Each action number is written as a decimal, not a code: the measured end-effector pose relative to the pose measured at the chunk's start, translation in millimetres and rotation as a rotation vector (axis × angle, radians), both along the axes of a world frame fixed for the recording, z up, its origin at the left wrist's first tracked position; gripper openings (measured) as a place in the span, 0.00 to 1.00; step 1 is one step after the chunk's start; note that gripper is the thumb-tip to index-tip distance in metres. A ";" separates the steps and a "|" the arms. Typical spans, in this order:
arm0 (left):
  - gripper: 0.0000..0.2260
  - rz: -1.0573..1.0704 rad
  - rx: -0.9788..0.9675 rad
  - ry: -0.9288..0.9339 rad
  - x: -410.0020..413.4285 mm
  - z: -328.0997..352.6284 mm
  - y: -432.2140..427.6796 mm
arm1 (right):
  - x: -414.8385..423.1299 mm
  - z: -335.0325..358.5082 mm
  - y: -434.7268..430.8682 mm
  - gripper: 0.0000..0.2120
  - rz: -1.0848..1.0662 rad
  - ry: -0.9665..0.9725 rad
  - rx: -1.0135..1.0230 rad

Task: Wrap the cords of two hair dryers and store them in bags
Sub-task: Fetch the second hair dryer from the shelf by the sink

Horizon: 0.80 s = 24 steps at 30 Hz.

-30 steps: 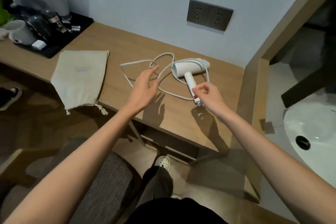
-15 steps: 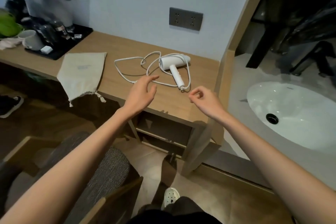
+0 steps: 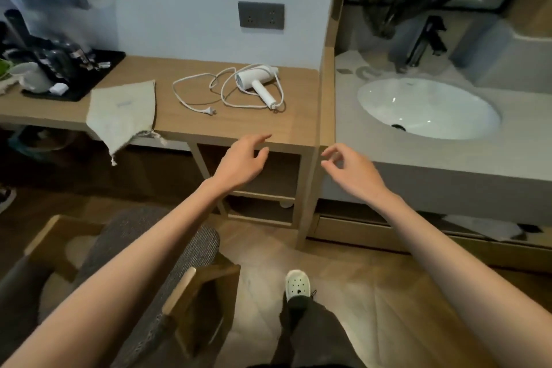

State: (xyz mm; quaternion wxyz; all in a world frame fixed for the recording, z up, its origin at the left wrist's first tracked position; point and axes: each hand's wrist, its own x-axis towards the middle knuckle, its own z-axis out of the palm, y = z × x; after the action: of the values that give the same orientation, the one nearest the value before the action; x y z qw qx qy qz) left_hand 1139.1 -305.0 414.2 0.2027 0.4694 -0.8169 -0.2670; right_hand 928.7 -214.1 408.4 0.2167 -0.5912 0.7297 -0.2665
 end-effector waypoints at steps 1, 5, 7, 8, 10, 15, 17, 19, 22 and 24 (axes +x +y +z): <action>0.19 -0.015 0.007 0.001 -2.5 3.4 14.8 | -0.7 1.9 18.3 0.09 -0.016 0.002 -0.002; 0.19 -0.125 0.015 -0.033 -18.2 20.1 68.1 | -11.2 12.6 85.7 0.10 -0.093 0.047 -0.002; 0.19 -0.191 -0.021 -0.055 -32.1 26.5 89.5 | -21.8 17.6 116.0 0.10 -0.143 0.065 -0.013; 0.19 -0.221 -0.039 -0.064 -40.7 28.8 99.7 | -28.3 18.9 131.4 0.10 -0.169 0.065 -0.022; 0.19 -0.272 -0.054 -0.073 -60.8 31.9 120.8 | -43.3 20.8 164.1 0.09 -0.221 0.067 -0.038; 0.19 -0.417 -0.080 -0.090 -127.4 29.0 182.0 | -90.4 19.8 250.5 0.10 -0.353 0.088 -0.033; 0.19 -0.479 -0.098 -0.099 -160.4 26.3 212.0 | -113.0 17.8 288.0 0.10 -0.408 0.110 -0.036; 0.18 -0.528 -0.102 -0.095 -197.4 24.8 246.3 | -138.9 15.7 328.8 0.09 -0.456 0.120 -0.025; 0.18 -0.591 -0.101 -0.068 -256.6 21.1 302.2 | -183.8 12.5 393.7 0.09 -0.509 0.144 0.012; 0.18 -0.635 -0.105 -0.076 -296.4 16.0 336.3 | -214.6 9.2 434.7 0.08 -0.544 0.157 0.037</action>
State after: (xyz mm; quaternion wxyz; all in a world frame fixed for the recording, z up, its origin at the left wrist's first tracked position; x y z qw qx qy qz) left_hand 842.7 31.3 430.2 0.1028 0.1897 -0.9421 -0.2566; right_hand 714.0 220.6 417.6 0.0908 -0.3885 0.8809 -0.2547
